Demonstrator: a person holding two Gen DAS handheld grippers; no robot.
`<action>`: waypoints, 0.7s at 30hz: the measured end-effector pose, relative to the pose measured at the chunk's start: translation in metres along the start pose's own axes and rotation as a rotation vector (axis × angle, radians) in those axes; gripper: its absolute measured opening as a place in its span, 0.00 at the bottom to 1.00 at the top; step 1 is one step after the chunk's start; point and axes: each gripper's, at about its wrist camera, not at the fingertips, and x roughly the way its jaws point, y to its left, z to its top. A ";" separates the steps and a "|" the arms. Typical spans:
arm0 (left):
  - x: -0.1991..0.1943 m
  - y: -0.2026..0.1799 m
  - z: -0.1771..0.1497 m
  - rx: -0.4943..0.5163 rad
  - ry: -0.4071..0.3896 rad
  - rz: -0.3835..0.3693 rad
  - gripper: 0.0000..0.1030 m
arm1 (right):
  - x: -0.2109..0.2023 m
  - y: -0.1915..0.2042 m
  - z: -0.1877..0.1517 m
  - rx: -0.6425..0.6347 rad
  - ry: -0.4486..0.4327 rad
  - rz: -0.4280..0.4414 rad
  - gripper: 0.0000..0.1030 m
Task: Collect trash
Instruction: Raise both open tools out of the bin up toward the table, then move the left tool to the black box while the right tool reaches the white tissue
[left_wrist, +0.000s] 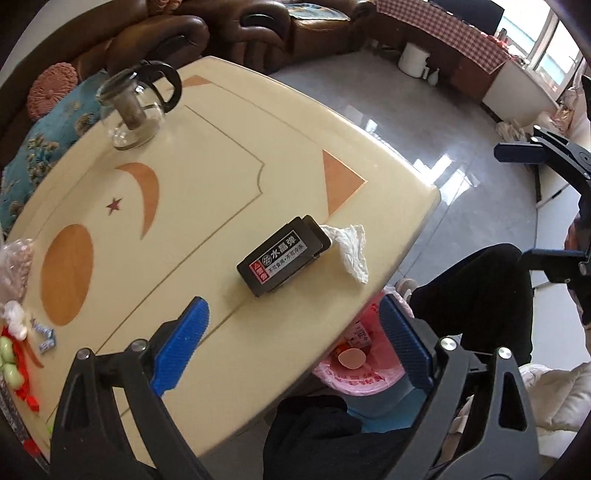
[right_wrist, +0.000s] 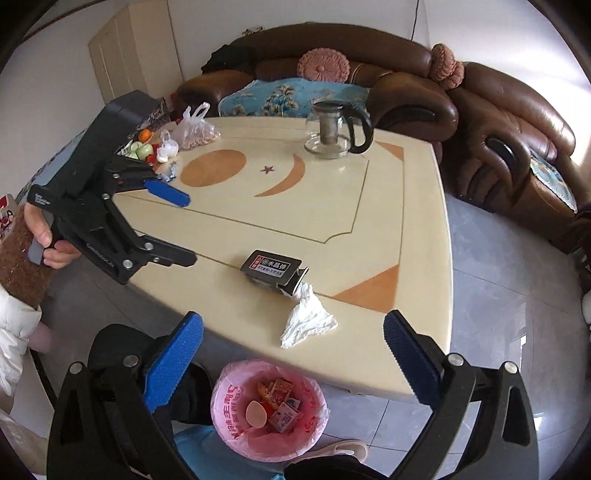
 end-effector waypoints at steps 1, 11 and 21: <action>0.004 0.002 0.001 0.006 0.003 -0.011 0.88 | 0.003 -0.001 0.001 -0.004 0.008 0.002 0.93; 0.055 -0.001 0.006 0.140 0.075 -0.043 0.88 | 0.048 -0.001 0.009 -0.053 0.095 0.037 0.93; 0.096 0.000 0.013 0.203 0.138 -0.059 0.88 | 0.087 -0.010 0.009 -0.062 0.158 0.056 0.93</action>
